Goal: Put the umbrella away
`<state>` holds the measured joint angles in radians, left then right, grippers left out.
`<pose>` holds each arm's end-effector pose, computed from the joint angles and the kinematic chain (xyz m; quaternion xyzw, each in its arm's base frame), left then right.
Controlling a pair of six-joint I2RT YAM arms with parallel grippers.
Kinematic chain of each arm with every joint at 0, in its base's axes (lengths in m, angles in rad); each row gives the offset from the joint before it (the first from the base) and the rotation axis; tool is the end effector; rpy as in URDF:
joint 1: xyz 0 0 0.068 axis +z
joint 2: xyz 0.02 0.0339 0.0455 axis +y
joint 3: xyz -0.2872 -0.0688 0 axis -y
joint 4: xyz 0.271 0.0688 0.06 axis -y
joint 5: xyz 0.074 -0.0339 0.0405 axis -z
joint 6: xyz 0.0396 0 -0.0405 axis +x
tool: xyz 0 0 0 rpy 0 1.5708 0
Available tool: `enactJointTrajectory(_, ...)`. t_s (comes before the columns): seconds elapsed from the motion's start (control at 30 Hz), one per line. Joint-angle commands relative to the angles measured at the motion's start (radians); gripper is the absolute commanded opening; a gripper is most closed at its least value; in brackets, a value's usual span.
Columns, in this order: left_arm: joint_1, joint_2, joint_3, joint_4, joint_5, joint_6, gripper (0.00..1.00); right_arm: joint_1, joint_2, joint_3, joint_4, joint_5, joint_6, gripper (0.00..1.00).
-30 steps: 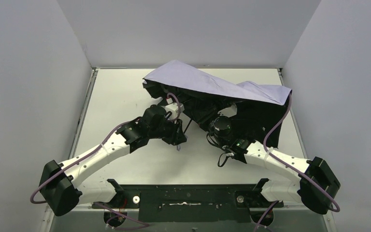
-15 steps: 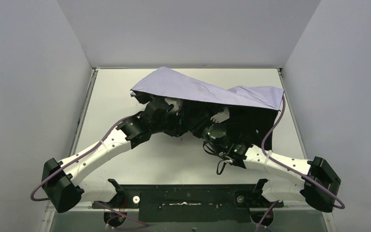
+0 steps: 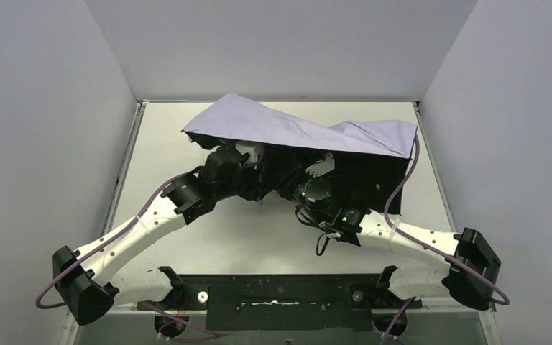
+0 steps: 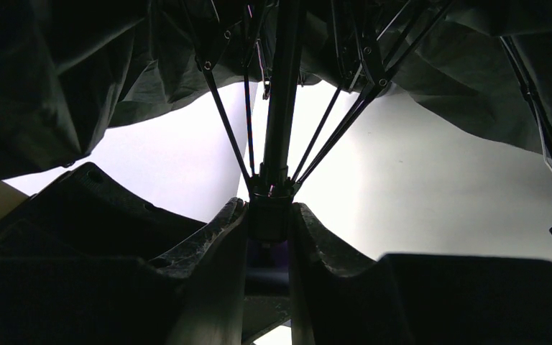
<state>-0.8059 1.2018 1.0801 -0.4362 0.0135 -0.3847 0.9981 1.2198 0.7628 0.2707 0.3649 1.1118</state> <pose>0.1998 -0.2089 0.3479 0.1860 0.8544 -0.2769 0.3983 0.1744 0.2445 0.2969 0.1586 0.7492 0.4771 0.4311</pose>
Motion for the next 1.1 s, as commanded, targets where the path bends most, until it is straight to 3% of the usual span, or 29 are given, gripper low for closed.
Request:
enactJointTrajectory(0.0, 0.027, -0.067, 0.132, -0.043, -0.200, 0.022, 0.00, 0.040, 0.024, 0.122, 0.060, -0.089, -0.084, 0.00)
enactJointTrajectory(0.17, -0.034, -0.099, 0.296, -0.303, -0.411, 0.017, 0.00, 0.065, 0.081, 0.236, 0.041, -0.158, -0.083, 0.00)
enactJointTrajectory(0.37, -0.197, -0.142, 0.465, -0.592, -0.690, -0.121, 0.00, 0.113, 0.095, 0.376, -0.111, -0.188, -0.068, 0.00)
enactJointTrajectory(0.57, -0.469, -0.058, 0.703, -0.936, -0.960, -0.370, 0.00, 0.174, 0.070, 0.436, -0.188, -0.246, -0.025, 0.00)
enactJointTrajectory(0.77, -0.738, 0.152, 0.957, -1.379, -1.080, -0.759, 0.00, 0.208, 0.024, 0.409, -0.257, -0.289, 0.078, 0.00)
enactJointTrajectory(0.93, -0.734, 0.195, 0.851, -1.363, -1.066, -0.856, 0.00, 0.191, -0.018, 0.289, -0.302, -0.241, 0.155, 0.00)
enactJointTrajectory(1.07, -0.586, 0.080, 0.577, -1.018, -0.919, -0.630, 0.00, 0.122, -0.031, 0.167, -0.241, -0.282, 0.224, 0.00)
